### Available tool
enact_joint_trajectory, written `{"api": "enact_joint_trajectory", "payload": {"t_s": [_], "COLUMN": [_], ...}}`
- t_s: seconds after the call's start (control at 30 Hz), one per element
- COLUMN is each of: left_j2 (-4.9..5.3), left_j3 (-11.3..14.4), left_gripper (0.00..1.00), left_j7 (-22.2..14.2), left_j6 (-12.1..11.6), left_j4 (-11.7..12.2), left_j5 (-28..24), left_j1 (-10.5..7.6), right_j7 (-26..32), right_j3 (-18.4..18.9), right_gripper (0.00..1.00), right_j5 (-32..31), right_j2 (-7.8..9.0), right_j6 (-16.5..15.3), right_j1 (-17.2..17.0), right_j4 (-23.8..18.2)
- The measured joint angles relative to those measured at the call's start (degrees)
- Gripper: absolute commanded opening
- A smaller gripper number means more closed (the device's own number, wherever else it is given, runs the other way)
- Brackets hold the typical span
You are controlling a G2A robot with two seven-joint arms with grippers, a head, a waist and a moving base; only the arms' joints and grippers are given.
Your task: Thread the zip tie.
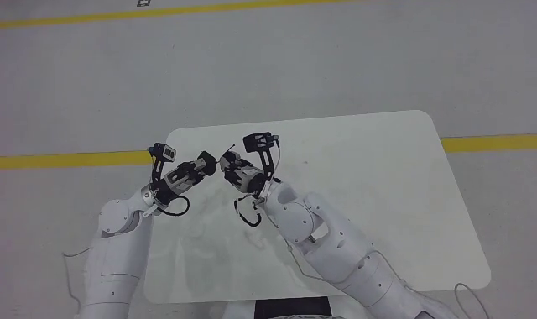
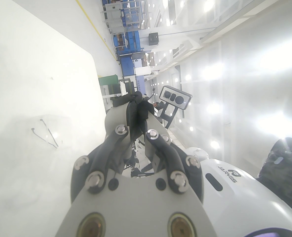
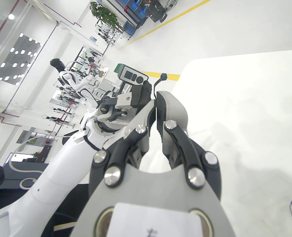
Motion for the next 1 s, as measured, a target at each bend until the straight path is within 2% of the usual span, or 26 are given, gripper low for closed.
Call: {"api": "enact_joint_trajectory", "payload": {"t_s": [0.07,0.1,0.13,0.17,0.57,0.83,0.93,1.0], "left_j2": [0.00,0.00,0.00,0.00,0.00,0.00,-0.10,-0.16], "left_j3": [0.0,0.0,0.0,0.0,0.0,0.0,0.5,0.7], "left_gripper": [0.00,0.00,0.00,0.00,0.00,0.00,0.00,0.00], "left_j7": [0.0,0.0,0.0,0.0,0.0,0.0,2.0,2.4], "left_j6": [0.0,0.0,0.0,0.0,0.0,0.0,2.3,5.1], "left_j4": [0.0,0.0,0.0,0.0,0.0,0.0,-0.5,-0.6], "left_j5": [0.0,0.0,0.0,0.0,0.0,0.0,-2.6,-6.8], "left_j1": [0.00,0.00,0.00,0.00,0.00,0.00,0.12,0.21], "right_j7": [0.0,0.0,0.0,0.1,0.3,-0.4,-2.0,-3.6], "right_j3": [0.0,0.0,0.0,0.1,2.5,4.6,4.9,5.0], "right_gripper": [0.00,0.14,0.46,1.00,1.00,1.00,1.00,1.00], "right_j5": [0.0,0.1,0.2,0.2,-1.2,-7.0,-9.9,-11.8], "right_j2": [-0.04,-0.06,-0.07,-0.08,0.52,1.58,1.87,2.01], "right_j6": [0.0,0.0,-0.1,-0.1,1.1,0.8,0.2,-0.5], "right_j1": [0.0,0.0,0.0,-0.1,-1.8,-4.2,-4.8,-5.0], "right_j4": [0.0,0.0,0.0,0.0,-2.5,-4.2,-4.7,-4.9]}}
